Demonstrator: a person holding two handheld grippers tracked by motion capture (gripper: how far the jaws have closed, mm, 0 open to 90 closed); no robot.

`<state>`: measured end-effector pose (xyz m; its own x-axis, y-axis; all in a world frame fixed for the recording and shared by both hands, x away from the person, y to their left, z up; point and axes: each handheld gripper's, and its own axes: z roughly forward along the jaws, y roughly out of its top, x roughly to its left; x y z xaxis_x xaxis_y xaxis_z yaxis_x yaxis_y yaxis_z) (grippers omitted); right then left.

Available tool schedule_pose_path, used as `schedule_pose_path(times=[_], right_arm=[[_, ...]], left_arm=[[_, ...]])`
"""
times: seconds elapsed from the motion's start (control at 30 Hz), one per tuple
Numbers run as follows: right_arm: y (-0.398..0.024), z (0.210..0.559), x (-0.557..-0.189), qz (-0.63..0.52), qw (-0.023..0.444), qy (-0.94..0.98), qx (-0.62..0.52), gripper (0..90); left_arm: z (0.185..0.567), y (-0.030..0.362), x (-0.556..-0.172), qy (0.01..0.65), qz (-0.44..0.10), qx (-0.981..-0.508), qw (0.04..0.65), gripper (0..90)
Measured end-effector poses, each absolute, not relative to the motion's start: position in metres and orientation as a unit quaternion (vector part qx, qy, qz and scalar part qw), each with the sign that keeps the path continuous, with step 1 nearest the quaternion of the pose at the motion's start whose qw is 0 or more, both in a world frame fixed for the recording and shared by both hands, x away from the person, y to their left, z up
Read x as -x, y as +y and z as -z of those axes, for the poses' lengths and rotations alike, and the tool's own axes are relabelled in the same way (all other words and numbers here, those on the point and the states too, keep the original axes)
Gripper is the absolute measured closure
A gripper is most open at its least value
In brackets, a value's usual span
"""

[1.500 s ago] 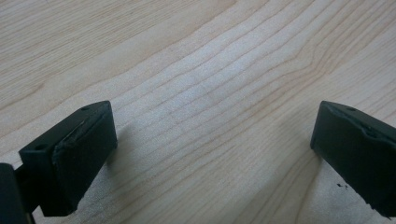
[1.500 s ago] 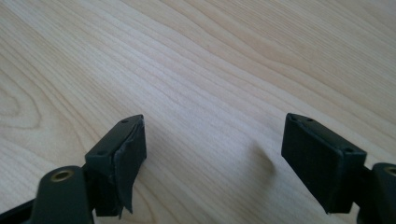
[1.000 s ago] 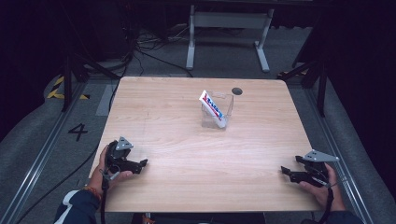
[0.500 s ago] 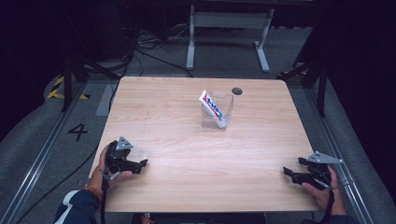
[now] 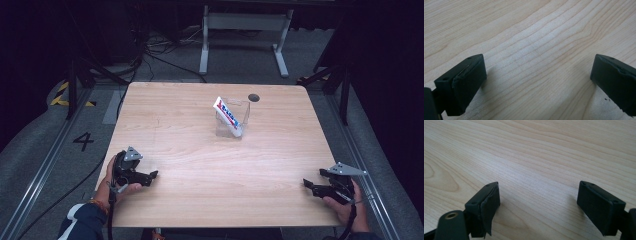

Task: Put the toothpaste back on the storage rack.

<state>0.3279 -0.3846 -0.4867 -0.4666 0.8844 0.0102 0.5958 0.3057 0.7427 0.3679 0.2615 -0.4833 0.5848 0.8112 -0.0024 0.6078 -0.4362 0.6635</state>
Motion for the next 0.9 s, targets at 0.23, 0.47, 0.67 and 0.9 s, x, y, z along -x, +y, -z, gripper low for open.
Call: schedule_pose_path(times=[0.23,0.47,0.67,0.9], right_arm=[[-0.3845,0.4867,-0.3279,-0.350,0.206,0.781,-0.474,18.8],[-0.3845,0.4867,-0.3279,-0.350,0.206,0.781,-0.474,18.7],[-0.3845,0.4867,-0.3279,-0.350,0.206,0.781,-0.474,18.7],[-0.3845,0.4867,-0.3278,-0.350,0.207,0.781,-0.474,18.6]], left_arm=[[0.4834,0.2617,-0.3683,0.425,-0.159,-0.833,0.317,0.7],[0.4835,0.2615,-0.3682,0.425,-0.159,-0.832,0.318,0.7],[0.4835,0.2616,-0.3682,0.425,-0.159,-0.833,0.318,0.7],[0.4837,0.2607,-0.3684,0.428,-0.160,-0.831,0.319,0.6]])
